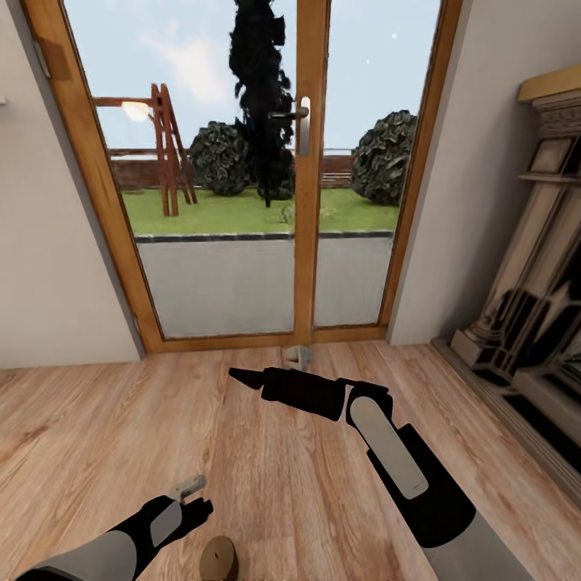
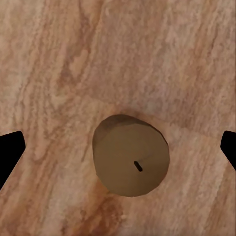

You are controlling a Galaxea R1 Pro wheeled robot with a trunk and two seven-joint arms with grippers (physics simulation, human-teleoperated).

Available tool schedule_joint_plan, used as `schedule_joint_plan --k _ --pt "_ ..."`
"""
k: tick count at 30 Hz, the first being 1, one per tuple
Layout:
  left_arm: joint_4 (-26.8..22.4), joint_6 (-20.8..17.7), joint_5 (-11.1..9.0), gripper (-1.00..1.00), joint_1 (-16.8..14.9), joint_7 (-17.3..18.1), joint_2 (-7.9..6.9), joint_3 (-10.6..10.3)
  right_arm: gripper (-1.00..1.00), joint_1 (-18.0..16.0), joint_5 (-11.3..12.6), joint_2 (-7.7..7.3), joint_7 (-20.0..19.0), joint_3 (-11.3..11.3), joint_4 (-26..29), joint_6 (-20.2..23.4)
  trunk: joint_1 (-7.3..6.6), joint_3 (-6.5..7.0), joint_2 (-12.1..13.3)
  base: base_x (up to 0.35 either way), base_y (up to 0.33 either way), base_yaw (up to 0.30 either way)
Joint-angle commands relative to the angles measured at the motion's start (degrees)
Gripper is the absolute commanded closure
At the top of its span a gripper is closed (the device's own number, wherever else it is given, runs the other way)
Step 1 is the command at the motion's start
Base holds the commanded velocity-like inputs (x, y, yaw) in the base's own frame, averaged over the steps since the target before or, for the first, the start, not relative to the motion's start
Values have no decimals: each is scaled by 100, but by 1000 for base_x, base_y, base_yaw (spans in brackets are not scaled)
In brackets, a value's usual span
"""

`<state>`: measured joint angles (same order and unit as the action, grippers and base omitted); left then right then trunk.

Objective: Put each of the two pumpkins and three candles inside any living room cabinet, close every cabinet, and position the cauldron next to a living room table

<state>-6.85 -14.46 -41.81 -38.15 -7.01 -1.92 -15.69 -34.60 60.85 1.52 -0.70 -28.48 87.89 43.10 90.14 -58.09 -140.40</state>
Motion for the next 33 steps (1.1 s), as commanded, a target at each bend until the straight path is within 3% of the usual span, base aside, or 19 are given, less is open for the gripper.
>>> schedule_joint_plan --k 1,3,9,33 --pt "-18 -33 -62 -100 1 -35 2 -52 -100 -3 -3 4 -8 2 1 23 21 -24 -44 0 0 0" --pt "-18 -34 -63 -100 1 -34 7 -63 -100 -3 -3 5 -9 1 0 23 65 -60 -124 0 0 0" --pt "-18 -25 -49 -100 1 -37 279 -90 -100 -3 -9 4 -9 0 -8 23 158 -176 -287 0 0 0" --pt "-18 121 -38 -100 1 -37 315 -92 -100 -3 -46 6 0 1 -18 19 220 -707 -319 0 0 0"
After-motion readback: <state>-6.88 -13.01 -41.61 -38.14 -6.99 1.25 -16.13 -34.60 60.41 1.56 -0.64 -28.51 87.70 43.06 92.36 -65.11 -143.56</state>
